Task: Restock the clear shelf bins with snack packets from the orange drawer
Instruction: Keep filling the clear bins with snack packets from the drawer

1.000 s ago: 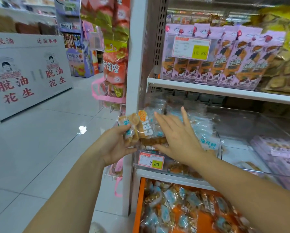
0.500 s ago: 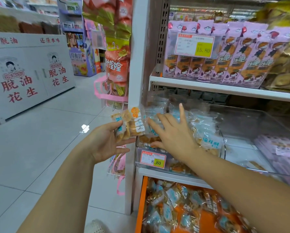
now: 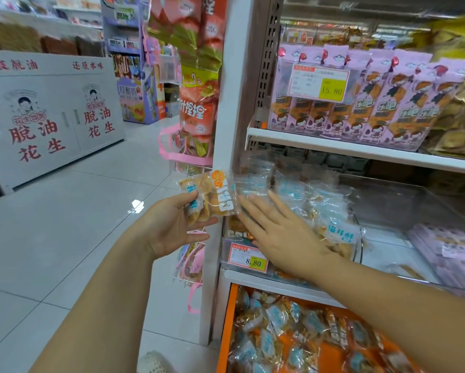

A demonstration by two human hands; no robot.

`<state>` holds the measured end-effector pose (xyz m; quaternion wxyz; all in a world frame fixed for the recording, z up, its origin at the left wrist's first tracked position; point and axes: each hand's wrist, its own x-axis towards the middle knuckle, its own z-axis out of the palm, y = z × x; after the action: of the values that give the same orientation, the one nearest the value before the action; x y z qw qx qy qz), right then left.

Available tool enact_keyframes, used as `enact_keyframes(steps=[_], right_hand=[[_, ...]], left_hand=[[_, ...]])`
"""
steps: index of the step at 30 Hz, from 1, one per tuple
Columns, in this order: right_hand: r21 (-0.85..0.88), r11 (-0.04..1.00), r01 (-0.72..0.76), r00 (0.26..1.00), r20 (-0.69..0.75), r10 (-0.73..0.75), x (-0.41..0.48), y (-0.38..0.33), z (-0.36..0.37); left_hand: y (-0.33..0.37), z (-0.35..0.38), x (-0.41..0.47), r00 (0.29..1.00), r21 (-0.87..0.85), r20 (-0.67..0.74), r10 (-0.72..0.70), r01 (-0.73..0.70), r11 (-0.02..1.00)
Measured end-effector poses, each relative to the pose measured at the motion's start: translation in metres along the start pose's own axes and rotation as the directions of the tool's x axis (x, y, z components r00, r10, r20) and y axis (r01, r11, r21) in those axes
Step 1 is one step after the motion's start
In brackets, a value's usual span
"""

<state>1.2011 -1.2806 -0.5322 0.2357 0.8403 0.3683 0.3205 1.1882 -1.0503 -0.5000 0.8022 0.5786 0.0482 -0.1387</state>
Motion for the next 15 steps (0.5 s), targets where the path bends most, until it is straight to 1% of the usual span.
enact_keyframes(steps=[1,2,8,11,15], right_hand=[[0.025,0.998,0.059,0.997,-0.048,-0.058,-0.004,-0.001,0.003],[0.061,0.994,0.088,0.994,-0.066,-0.084,-0.005,0.000,0.005],[0.249,0.968,0.023,0.999,-0.052,-0.011,0.013,0.010,0.018],[0.277,0.960,0.033,0.999,-0.036,-0.024,0.010,0.004,0.024],[0.299,0.947,0.120,0.993,-0.058,-0.107,0.012,0.013,0.021]], left_hand=[[0.001,0.000,0.001,1.000,0.004,-0.003,0.003,-0.003,1.000],[0.001,0.000,0.001,1.000,0.008,-0.006,0.005,-0.004,1.000],[0.001,0.000,0.004,1.000,0.016,-0.016,0.018,-0.017,1.000],[0.000,-0.001,0.002,1.000,0.009,-0.019,0.024,-0.024,1.000],[0.000,-0.003,-0.001,0.999,0.001,-0.017,0.027,-0.027,1.000]])
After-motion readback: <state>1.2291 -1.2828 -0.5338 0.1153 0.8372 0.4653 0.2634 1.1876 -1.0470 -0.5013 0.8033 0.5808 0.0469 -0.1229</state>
